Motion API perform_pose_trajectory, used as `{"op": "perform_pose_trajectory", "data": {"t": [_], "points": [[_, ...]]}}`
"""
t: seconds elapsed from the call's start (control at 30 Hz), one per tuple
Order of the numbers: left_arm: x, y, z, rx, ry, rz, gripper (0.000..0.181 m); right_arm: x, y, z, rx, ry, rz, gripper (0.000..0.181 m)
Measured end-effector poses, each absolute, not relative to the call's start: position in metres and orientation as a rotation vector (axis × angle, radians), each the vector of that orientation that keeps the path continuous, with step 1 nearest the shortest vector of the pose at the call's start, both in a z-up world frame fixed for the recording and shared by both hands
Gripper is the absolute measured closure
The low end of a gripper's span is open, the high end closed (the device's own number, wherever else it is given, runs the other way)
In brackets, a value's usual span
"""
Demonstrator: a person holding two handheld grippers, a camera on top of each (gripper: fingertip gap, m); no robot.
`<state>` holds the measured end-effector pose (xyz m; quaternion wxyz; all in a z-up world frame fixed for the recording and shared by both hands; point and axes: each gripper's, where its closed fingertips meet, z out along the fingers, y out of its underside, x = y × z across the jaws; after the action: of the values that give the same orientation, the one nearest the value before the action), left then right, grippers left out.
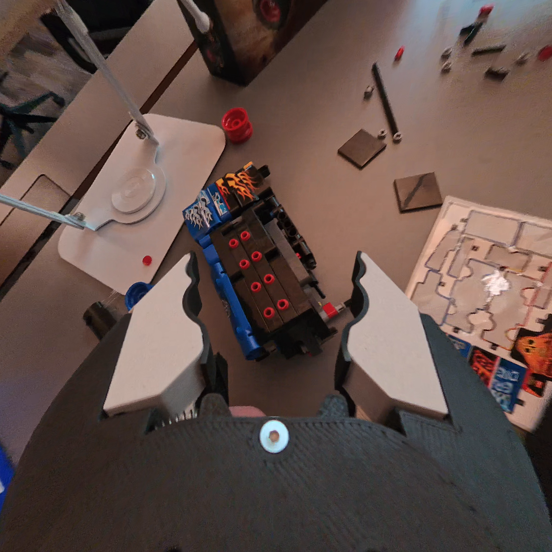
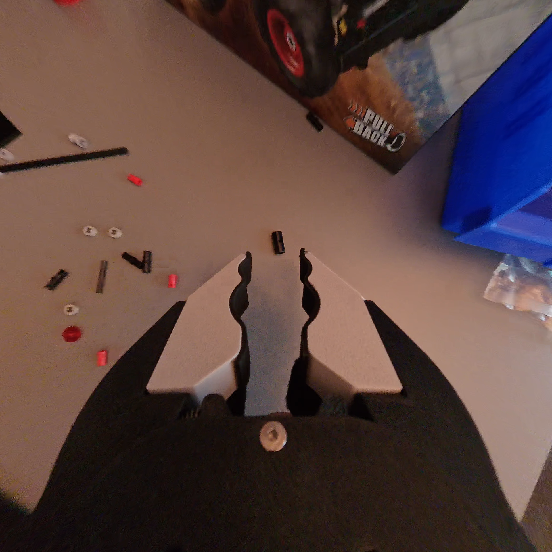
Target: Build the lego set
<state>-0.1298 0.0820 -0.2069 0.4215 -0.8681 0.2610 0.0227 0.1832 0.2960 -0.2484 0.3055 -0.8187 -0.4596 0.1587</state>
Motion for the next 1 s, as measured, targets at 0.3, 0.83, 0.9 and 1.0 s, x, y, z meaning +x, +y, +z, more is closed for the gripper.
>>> {"op": "perform_pose_trajectory", "data": {"t": [0.3,0.83,0.9,1.0], "points": [[-0.142,0.087,-0.219,-2.178,0.683,0.183,0.103,0.168,0.3,-0.271,-2.173,-1.286,0.465,0.176],[-0.153,0.072,-0.207,-2.229,0.74,0.099,0.113,0.068,0.164,-0.239,-1.883,-1.777,0.703,0.176],[-0.151,0.071,-0.209,-2.237,0.751,0.091,0.118,0.061,0.145,-0.245,-1.873,-1.84,0.732,0.176],[-0.15,0.068,-0.209,-2.24,0.828,0.055,0.118,0.058,0.129,-0.257,-1.854,-1.924,0.74,0.176]]}}
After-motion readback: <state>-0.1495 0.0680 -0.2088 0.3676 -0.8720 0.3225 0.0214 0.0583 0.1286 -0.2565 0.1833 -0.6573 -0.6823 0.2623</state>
